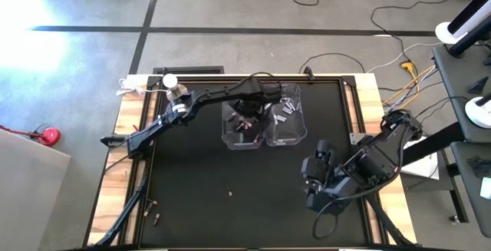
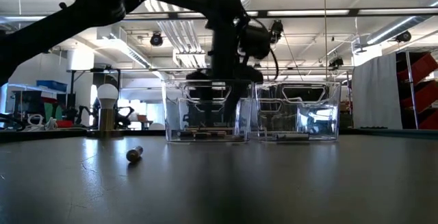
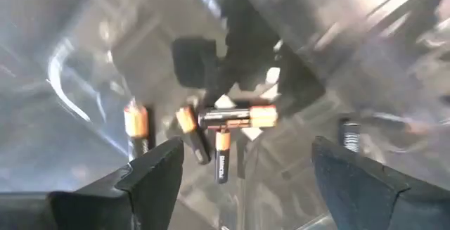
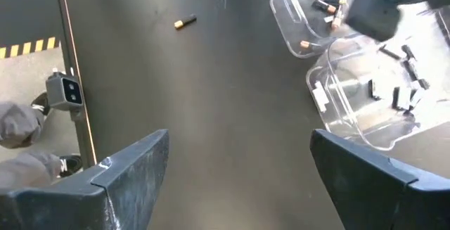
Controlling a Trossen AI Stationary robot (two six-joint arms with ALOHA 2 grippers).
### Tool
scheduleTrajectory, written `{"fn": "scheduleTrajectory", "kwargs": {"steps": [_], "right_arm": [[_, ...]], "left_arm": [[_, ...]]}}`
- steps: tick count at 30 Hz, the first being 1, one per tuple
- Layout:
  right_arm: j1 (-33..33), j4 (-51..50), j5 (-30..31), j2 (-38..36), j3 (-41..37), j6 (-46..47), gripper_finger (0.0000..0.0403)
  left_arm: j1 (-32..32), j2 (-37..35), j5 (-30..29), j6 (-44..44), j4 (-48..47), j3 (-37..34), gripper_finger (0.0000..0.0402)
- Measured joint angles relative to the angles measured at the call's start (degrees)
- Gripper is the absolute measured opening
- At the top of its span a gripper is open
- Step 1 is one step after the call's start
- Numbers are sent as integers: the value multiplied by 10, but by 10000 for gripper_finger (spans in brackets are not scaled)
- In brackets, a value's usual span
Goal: Sort batteries
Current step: Put the black battery into the left transparent bin
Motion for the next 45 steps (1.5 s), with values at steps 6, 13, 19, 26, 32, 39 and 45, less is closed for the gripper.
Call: {"fn": "scheduleTrajectory", "kwargs": {"steps": [6,13,19,26,32,39,45], "right_arm": [[0,0,7,-15,-11,-15,338],[-4,2,53,-42,-67,-41,338],[-23,14,64,-50,-125,-21,338],[-14,101,18,-25,-200,52,330],[23,155,-79,18,-211,154,313],[78,160,-80,54,-190,287,293],[119,172,-77,63,-186,397,282]], "left_arm": [[-73,-132,-95,14,29,-39,287],[-267,-255,-208,51,61,-86,287],[-416,-309,-201,60,158,-218,287],[-486,-321,-119,225,259,-401,287],[-462,-312,-96,332,318,-470,271],[-393,-311,-86,440,404,-498,245],[-351,-311,-51,561,436,-523,230]]}}
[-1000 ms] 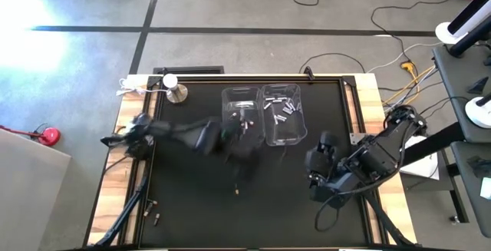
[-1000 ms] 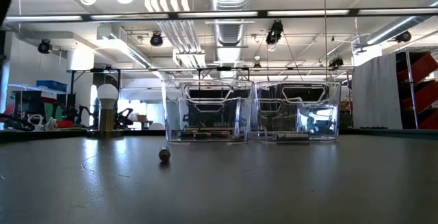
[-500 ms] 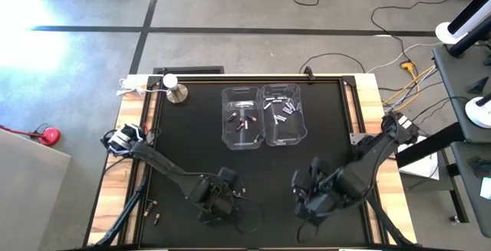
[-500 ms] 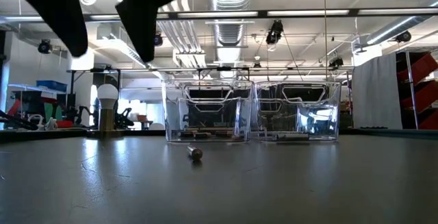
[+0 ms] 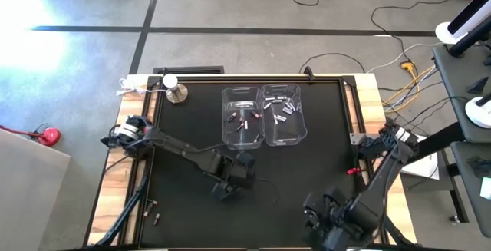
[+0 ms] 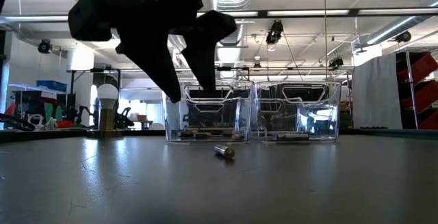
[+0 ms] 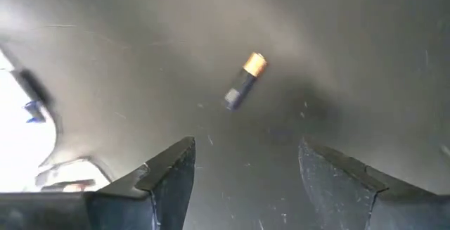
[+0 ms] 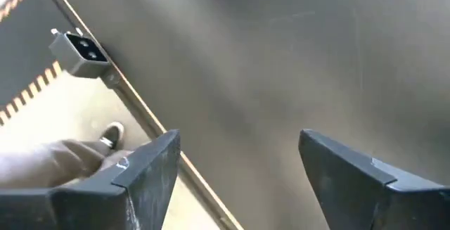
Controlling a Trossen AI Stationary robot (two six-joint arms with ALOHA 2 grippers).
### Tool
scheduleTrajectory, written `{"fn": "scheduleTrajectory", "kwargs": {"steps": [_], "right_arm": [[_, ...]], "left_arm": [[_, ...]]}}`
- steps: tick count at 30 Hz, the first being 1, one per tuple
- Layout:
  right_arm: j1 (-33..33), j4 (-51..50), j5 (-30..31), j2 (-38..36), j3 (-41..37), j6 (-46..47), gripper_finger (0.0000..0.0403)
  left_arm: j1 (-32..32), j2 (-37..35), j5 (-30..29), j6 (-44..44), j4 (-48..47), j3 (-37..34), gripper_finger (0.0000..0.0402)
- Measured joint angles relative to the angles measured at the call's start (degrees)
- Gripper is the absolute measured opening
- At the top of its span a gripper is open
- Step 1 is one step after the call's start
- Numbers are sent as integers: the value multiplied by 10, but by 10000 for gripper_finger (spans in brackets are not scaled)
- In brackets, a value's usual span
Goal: Sort batteries
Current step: Put the black battery into the left transparent bin
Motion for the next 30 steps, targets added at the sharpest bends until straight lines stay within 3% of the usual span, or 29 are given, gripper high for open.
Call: {"fn": "scheduleTrajectory", "kwargs": {"steps": [3,8,12,15,22,30], "right_arm": [[12,-1,17,1,-2,39,277],[18,8,132,1,-28,82,266],[-8,50,133,1,-73,84,252],[-44,130,140,1,-111,28,242],[-142,347,185,1,-208,-109,218],[-197,359,210,19,-239,-180,185]], "left_arm": [[12,0,8,-6,12,-6,228],[33,-13,7,-161,-10,-7,228],[20,-47,6,-287,-37,-7,227],[-7,-74,0,-355,-48,-8,219],[-108,-143,-118,-477,-56,-8,192],[-232,-209,-286,-599,-55,-8,165]]}}
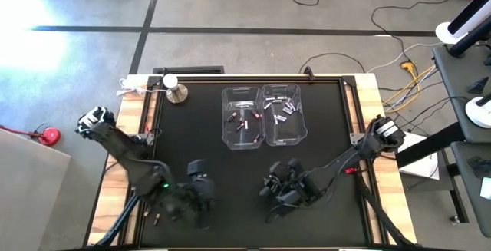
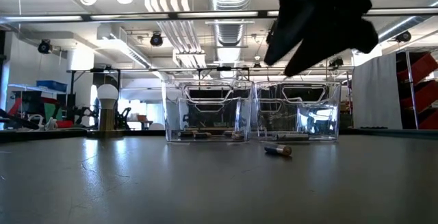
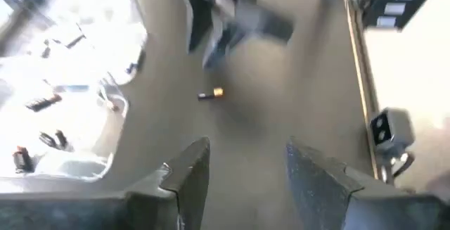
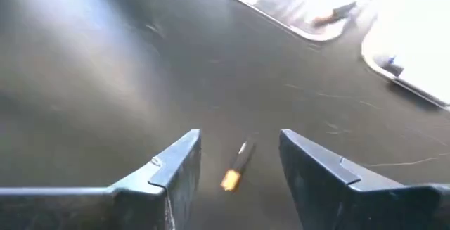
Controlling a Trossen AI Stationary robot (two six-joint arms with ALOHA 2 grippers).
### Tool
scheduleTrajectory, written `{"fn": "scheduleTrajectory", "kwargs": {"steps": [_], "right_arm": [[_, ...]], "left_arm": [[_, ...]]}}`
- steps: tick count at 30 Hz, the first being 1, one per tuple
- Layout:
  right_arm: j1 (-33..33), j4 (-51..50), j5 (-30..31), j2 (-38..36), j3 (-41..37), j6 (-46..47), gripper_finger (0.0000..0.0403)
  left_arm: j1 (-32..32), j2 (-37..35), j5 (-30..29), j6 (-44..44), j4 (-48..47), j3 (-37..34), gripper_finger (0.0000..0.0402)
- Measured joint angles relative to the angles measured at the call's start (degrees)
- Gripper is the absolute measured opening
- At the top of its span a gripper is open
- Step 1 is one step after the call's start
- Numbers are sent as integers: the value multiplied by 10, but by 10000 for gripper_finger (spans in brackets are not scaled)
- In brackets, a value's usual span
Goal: Sort batteries
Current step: Put the black battery into the left transparent bin
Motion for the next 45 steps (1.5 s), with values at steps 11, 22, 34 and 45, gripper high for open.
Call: {"fn": "scheduleTrajectory", "kwargs": {"steps": [11,22,34,45], "right_arm": [[-3,-15,-14,101,2,116,171],[-24,-23,-64,155,5,145,151],[-32,-33,-123,158,4,201,21],[-64,-55,-196,83,26,120,20]], "left_arm": [[-58,-14,-126,-57,0,-6,158],[-51,-6,-179,-88,3,-18,158],[-73,-183,-371,-318,-385,2,158],[-70,-299,-496,-373,-345,-107,158]]}}
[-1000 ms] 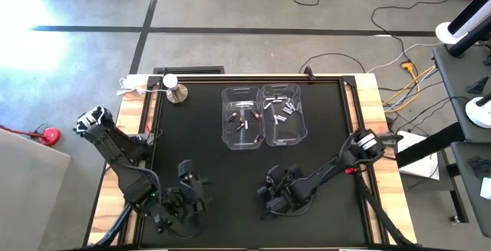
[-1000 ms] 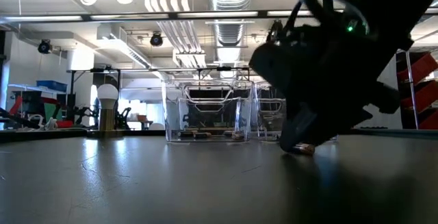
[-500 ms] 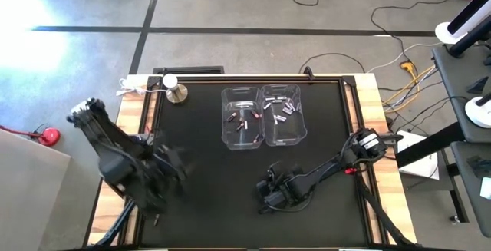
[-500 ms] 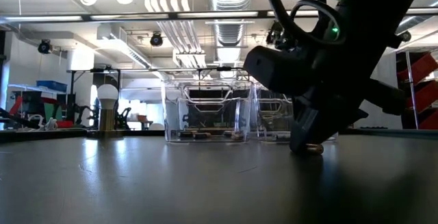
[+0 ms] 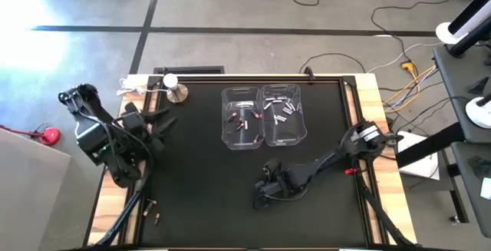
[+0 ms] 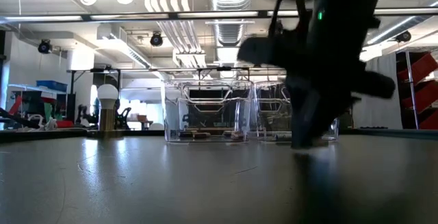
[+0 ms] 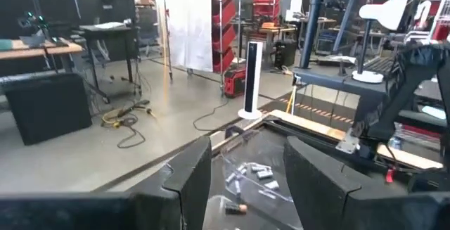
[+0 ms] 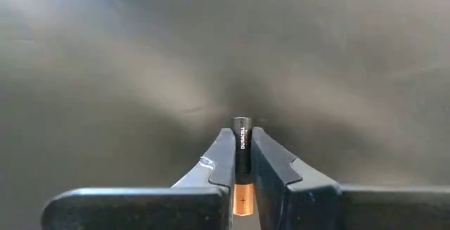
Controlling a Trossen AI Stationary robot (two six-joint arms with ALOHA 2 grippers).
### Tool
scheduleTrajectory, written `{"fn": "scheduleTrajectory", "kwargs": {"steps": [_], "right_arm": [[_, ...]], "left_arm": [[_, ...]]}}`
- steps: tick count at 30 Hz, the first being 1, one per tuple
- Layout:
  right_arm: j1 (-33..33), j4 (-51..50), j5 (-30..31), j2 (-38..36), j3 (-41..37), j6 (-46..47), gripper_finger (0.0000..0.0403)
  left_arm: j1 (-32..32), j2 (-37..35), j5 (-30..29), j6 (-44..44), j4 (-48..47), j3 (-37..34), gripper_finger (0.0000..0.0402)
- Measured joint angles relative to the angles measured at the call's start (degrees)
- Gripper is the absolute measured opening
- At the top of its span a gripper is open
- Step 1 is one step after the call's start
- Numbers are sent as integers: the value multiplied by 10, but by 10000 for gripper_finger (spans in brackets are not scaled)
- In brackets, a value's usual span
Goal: Sort batteries
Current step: Put the black battery into the left transparent bin
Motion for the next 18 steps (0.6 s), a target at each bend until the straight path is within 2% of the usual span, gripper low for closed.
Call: {"fn": "scheduleTrajectory", "kwargs": {"steps": [5,10,15,18], "right_arm": [[-23,10,22,-70,38,-94,19],[-62,37,18,-85,101,-216,18],[-121,49,24,-62,192,-373,18],[-169,44,12,-27,239,-474,18]], "left_arm": [[0,-9,27,-25,82,-83,158],[0,-5,44,-54,153,-158,158],[1,-8,50,-105,155,-194,158],[2,-20,80,-104,154,-195,158]]}}
